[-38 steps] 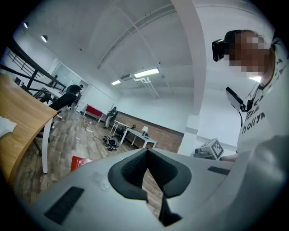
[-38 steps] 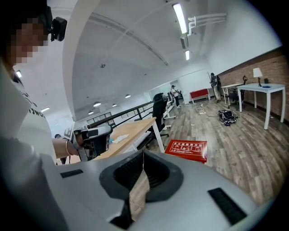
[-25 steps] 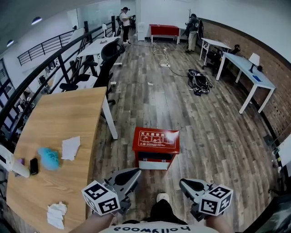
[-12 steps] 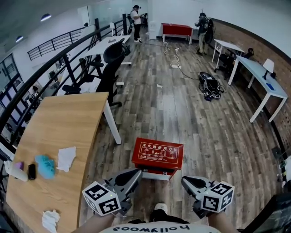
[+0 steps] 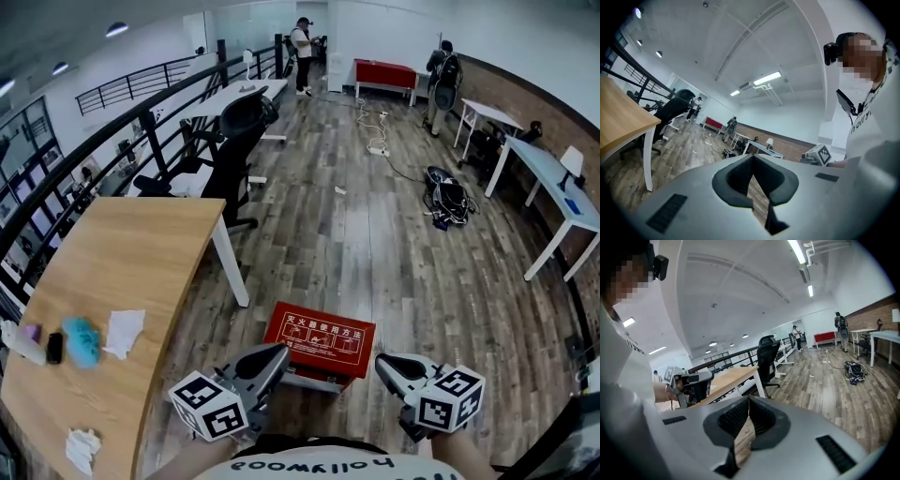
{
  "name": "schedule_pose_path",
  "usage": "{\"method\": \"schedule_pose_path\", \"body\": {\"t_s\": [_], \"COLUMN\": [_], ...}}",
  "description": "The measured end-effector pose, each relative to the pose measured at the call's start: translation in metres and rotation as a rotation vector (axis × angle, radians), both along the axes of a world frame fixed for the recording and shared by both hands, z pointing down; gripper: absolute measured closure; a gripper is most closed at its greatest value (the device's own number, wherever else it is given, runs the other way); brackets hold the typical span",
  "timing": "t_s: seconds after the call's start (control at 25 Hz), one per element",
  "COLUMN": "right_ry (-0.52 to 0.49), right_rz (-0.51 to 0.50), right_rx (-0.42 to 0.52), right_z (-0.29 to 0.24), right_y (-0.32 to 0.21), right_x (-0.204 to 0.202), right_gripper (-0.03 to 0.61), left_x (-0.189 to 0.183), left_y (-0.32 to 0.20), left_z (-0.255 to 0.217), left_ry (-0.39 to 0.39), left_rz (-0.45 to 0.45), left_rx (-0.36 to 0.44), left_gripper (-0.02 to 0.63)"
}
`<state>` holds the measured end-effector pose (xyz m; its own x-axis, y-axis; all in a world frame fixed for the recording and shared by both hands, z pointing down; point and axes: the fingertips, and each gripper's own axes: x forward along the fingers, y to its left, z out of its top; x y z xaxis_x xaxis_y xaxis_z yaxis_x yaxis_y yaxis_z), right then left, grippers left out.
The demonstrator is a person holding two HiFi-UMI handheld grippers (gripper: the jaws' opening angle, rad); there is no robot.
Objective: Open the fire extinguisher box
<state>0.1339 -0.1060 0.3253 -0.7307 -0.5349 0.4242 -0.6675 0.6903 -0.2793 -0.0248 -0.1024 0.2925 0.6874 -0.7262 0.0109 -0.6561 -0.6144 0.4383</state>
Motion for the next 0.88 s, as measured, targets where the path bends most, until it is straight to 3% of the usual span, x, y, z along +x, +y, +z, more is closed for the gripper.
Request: {"method": "schedule_pose_path", "body": {"t_s": [0.28, 0.6, 0.76, 0.88], "right_ry": [-0.023, -0.021, -0.064, -0.097], "right_rz": [-0.034, -0.01, 0.008, 0.024], "right_rx": [-0.072, -0.213, -0.267, -0.295], "right_z": [0.025, 0.075, 0.104, 0.134], "right_y": [-0.009, -0.026, -0.042, -0.05], "right_x": [-0.014, -0.032, -0.041, -0.046], "right_gripper": [0.569, 0.569, 0.569, 0.569], "left_x": [-0.004, -0.005, -0.004, -0.01], "left_y": [-0.004, -0.031, -0.048, -0.056], "left_z": [0.027, 0.075, 0.109, 0.154], "left_ry": [-0.128, -0.107, -0.1, -0.095], "left_rz": [0.009, 0.081, 0.168, 0.196], "left_rx": [-0.047, -0.186, -0.189, -0.233], "left_gripper": [0.608, 0.609, 0.609, 0.609]}}
